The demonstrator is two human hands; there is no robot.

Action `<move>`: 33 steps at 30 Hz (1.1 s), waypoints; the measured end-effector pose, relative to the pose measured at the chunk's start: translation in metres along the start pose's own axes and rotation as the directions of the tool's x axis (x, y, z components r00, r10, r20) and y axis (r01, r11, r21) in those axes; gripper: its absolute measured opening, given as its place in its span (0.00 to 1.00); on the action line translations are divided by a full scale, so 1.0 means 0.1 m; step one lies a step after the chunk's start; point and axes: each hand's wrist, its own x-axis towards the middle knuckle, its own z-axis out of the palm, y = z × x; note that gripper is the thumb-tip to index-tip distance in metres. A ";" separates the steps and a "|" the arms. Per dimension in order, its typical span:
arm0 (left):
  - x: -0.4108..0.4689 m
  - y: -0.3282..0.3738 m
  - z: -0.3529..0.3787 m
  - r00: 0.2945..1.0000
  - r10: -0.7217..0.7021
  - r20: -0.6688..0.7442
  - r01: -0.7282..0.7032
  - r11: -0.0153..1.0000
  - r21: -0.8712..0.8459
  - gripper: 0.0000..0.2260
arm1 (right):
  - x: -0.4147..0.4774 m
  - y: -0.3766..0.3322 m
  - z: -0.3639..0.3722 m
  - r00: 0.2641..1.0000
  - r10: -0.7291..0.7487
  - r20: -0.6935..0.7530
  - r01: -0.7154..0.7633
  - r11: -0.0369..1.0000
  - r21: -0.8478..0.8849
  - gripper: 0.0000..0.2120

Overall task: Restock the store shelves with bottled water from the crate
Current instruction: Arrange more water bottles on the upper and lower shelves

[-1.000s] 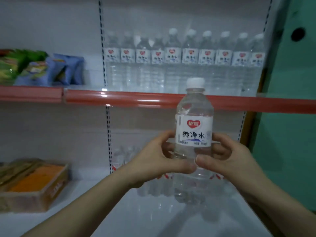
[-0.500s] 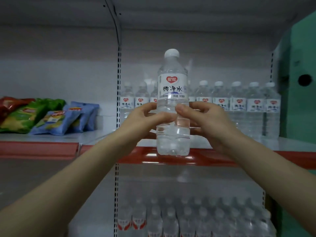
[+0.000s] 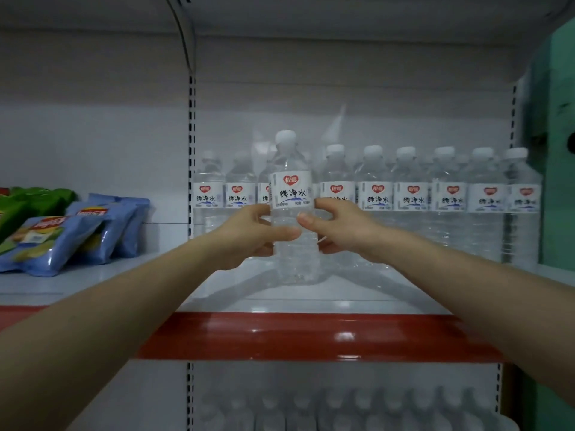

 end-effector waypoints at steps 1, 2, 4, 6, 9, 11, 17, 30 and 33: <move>0.06 -0.01 0.01 1.000 -0.010 -0.001 0.010 1.000 -0.005 0.13 | 0.05 0.03 0.01 1.000 -0.004 -0.012 0.004 1.000 -0.008 0.16; 0.11 -0.03 0.01 1.000 -0.016 -0.005 0.016 1.000 0.000 0.13 | 0.09 0.05 0.01 1.000 -0.012 -0.020 0.012 1.000 -0.022 0.15; 0.21 -0.05 0.01 1.000 -0.020 -0.005 0.020 0.999 0.035 0.15 | 0.16 0.10 0.01 0.999 -0.031 -0.034 0.029 0.999 -0.045 0.14; 0.26 -0.04 0.00 0.999 -0.030 0.016 0.029 0.998 0.062 0.16 | 0.20 0.11 0.02 0.998 -0.049 -0.032 0.047 0.995 -0.085 0.11; 0.31 -0.05 -0.03 0.997 -0.050 0.053 0.046 0.997 0.068 0.18 | 0.23 0.10 -0.02 0.998 -0.057 -0.016 0.053 0.986 -0.157 0.07; 0.31 -0.05 -0.04 0.995 -0.070 0.072 0.063 0.993 0.095 0.22 | 0.24 0.13 -0.05 1.000 -0.017 -0.001 0.017 0.976 -0.215 0.15; 0.38 -0.12 0.03 0.984 -0.152 0.091 0.133 0.973 0.189 0.23 | 0.19 0.28 0.01 0.987 0.136 0.083 -0.108 0.954 -0.278 0.15; 0.76 -0.25 0.21 0.974 -0.226 -0.014 0.224 0.956 0.189 0.20 | 0.35 0.33 0.05 0.999 0.035 -0.028 -0.045 0.792 -0.609 0.19; 0.79 -0.26 0.21 0.969 -0.246 -0.018 0.244 0.950 0.196 0.19 | 0.38 0.41 0.09 0.999 0.035 -0.040 -0.053 0.788 -0.613 0.20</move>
